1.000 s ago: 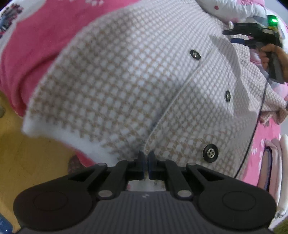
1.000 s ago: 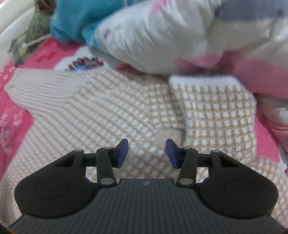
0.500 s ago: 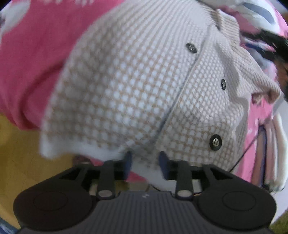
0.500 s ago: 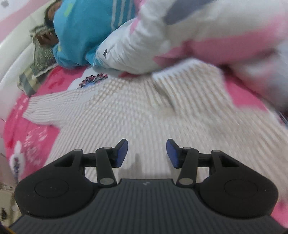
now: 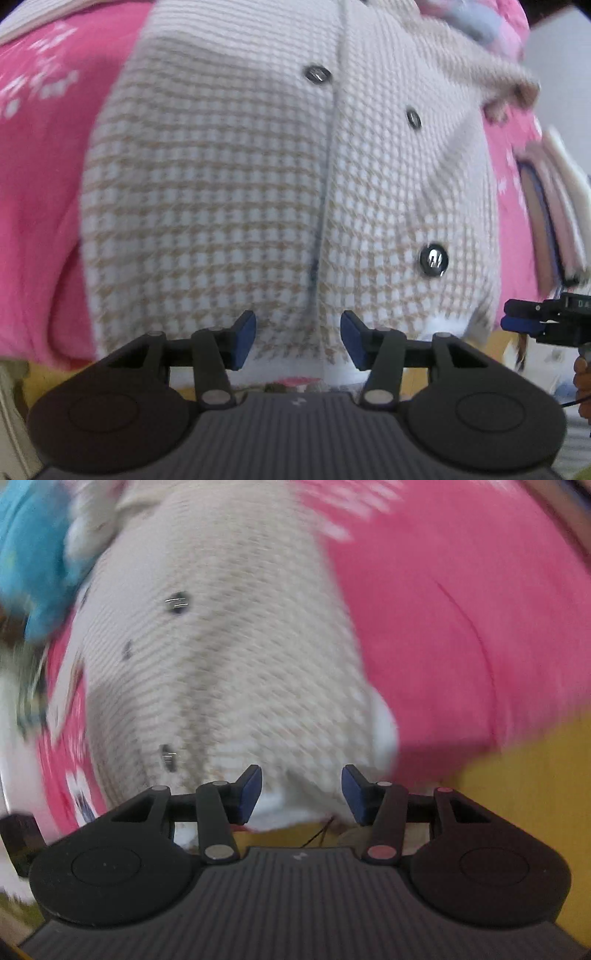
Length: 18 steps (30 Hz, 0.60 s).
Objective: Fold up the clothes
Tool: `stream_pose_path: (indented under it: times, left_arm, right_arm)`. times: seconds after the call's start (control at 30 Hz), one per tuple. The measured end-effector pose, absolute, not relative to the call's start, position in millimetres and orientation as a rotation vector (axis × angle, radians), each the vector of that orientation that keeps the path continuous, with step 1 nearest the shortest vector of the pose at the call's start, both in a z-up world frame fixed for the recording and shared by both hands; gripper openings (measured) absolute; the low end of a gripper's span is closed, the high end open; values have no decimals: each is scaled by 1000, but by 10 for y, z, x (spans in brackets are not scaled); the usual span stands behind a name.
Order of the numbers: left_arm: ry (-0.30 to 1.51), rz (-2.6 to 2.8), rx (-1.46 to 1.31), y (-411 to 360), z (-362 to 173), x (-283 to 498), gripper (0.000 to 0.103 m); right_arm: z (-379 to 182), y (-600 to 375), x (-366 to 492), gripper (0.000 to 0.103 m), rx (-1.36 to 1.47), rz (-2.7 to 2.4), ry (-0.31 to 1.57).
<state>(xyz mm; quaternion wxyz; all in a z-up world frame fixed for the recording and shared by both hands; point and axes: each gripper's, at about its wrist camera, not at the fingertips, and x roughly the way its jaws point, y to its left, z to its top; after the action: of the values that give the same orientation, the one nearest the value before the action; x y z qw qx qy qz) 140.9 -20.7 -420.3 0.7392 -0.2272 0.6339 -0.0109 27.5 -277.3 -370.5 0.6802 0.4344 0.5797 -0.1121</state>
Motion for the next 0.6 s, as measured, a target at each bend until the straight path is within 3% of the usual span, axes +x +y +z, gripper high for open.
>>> stream_pose_path:
  times: [0.37, 0.6]
  left_arm:
    - [1534, -43, -347, -368, -4359, 1594, 60]
    - [1544, -32, -300, -539, -4406, 1631, 63]
  right_arm:
    - [-4315, -2753, -704, 51, 1723, -430, 891]
    - [-4700, -2503, -615, 55, 1862, -352, 722]
